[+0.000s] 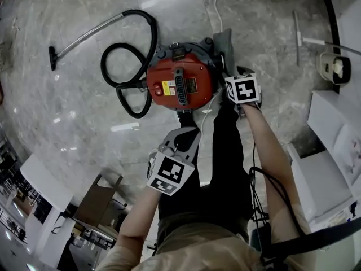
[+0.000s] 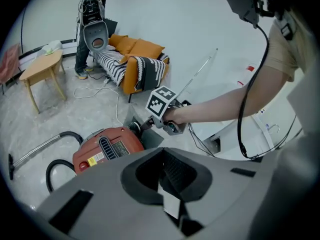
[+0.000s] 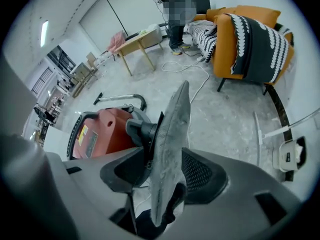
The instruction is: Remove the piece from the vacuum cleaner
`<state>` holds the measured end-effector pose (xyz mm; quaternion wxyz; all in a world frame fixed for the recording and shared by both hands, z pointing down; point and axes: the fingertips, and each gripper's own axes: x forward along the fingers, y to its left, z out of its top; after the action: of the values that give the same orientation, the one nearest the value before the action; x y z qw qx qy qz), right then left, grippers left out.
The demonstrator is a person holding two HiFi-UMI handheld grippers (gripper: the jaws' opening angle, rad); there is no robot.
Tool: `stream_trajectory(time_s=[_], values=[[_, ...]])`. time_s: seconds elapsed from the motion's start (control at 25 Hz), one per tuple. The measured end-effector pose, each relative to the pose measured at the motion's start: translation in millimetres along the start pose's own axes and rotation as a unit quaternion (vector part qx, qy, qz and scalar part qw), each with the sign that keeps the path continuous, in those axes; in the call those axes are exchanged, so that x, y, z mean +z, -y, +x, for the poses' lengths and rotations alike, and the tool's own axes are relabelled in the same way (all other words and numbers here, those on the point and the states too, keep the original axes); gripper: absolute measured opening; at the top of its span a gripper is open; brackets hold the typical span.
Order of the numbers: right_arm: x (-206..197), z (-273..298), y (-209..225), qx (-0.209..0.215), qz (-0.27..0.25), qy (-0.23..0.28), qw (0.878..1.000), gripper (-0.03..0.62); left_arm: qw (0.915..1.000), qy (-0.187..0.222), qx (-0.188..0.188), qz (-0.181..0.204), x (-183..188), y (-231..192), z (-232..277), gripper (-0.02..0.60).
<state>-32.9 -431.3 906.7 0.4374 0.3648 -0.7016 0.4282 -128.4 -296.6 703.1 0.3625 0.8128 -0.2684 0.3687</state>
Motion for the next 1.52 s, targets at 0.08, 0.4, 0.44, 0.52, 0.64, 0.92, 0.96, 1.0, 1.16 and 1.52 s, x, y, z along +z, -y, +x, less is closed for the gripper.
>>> stream_trajectory(time_s=[0.08, 0.4, 0.44, 0.52, 0.64, 0.92, 0.96, 1.0, 1.16, 1.52], values=[[4.8, 6.0, 4.7, -0.008, -0.008, 0.01, 1.0, 0.215, 1.0, 0.002, -0.002, -0.008, -4.8, -0.4, 2.9, 0.003], [-3.3, 17.9, 11.4, 0.001, -0.013, -0.008, 1.0, 0.199, 0.9994, 0.007, 0.002, -0.034, -21.2, -9.2, 12.3, 0.003], [-5.0, 18.1, 12.2, 0.0, -0.009, -0.005, 1.0, 0.165, 0.9993, 0.009, 0.003, -0.037, -21.3, -10.7, 14.1, 0.003], [-8.0, 19.2, 12.6, -0.005, -0.014, -0.002, 1.0, 0.101, 0.9989, 0.013, 0.005, -0.044, -20.0, -12.1, 17.8, 0.003], [-7.7, 21.0, 12.6, 0.001, -0.016, 0.0, 1.0, 0.057, 0.9986, 0.019, 0.004, -0.049, -16.5, -11.5, 21.7, 0.003], [-10.7, 20.7, 18.7, 0.03, -0.026, -0.003, 0.999, 0.055, 0.9987, 0.011, 0.007, -0.05, -19.0, -15.4, 26.1, 0.003], [-12.0, 21.6, 19.5, 0.03, -0.032, -0.003, 0.999, 0.055, 0.9987, 0.01, 0.007, -0.05, -19.0, -16.4, 26.5, 0.003], [-13.2, 22.2, 20.0, 0.03, -0.037, -0.003, 0.999, 0.055, 0.9987, 0.009, 0.007, -0.049, -19.0, -17.2, 27.0, 0.003], [-16.4, 22.5, 19.8, 0.025, -0.066, 0.003, 0.997, 0.055, 0.9988, 0.006, 0.01, -0.047, -17.8, -20.2, 26.6, 0.003], [-20.8, 24.2, 24.3, 0.023, -0.137, 0.012, 0.99, 0.047, 0.9988, 0.0, 0.01, -0.048, -21.4, -21.3, 29.1, 0.003]])
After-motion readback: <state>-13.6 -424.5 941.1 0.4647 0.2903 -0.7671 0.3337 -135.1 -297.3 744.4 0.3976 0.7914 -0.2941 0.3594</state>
